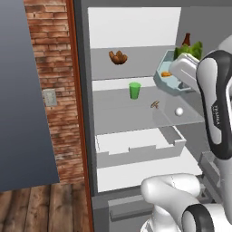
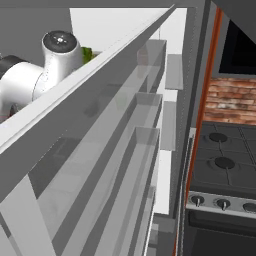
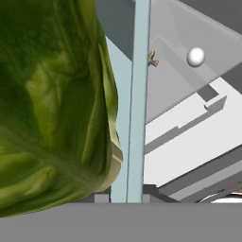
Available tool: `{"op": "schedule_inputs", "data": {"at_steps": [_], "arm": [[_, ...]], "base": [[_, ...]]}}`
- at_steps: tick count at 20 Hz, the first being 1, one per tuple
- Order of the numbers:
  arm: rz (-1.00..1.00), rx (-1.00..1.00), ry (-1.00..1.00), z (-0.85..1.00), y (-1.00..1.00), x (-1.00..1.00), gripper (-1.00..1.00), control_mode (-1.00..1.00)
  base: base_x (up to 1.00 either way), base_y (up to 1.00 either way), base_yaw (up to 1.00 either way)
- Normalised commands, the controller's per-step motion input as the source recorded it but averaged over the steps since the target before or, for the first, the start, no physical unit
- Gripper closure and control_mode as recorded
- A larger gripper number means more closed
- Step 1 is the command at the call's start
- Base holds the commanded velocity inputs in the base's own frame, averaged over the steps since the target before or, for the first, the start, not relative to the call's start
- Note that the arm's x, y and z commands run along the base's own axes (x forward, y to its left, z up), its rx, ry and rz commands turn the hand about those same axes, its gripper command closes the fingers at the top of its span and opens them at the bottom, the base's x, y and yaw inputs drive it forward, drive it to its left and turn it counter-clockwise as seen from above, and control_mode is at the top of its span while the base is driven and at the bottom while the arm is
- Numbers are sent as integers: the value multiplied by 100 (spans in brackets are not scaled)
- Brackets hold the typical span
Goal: Place the tupperware on the top shelf of the fridge. Make space for the tupperware among the existing items by rearranging them on the shelves if needed. Close the fridge door when finished.
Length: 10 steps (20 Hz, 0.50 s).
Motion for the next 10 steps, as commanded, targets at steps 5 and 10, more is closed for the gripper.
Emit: {"op": "schedule_inputs", "data": {"at_steps": [5,10], "arm": [[-1,4,0,0,0,38,100,-100],[-5,0,0,0,7,41,100,-100]], "base": [[0,0,0],[0,0,0]]}}
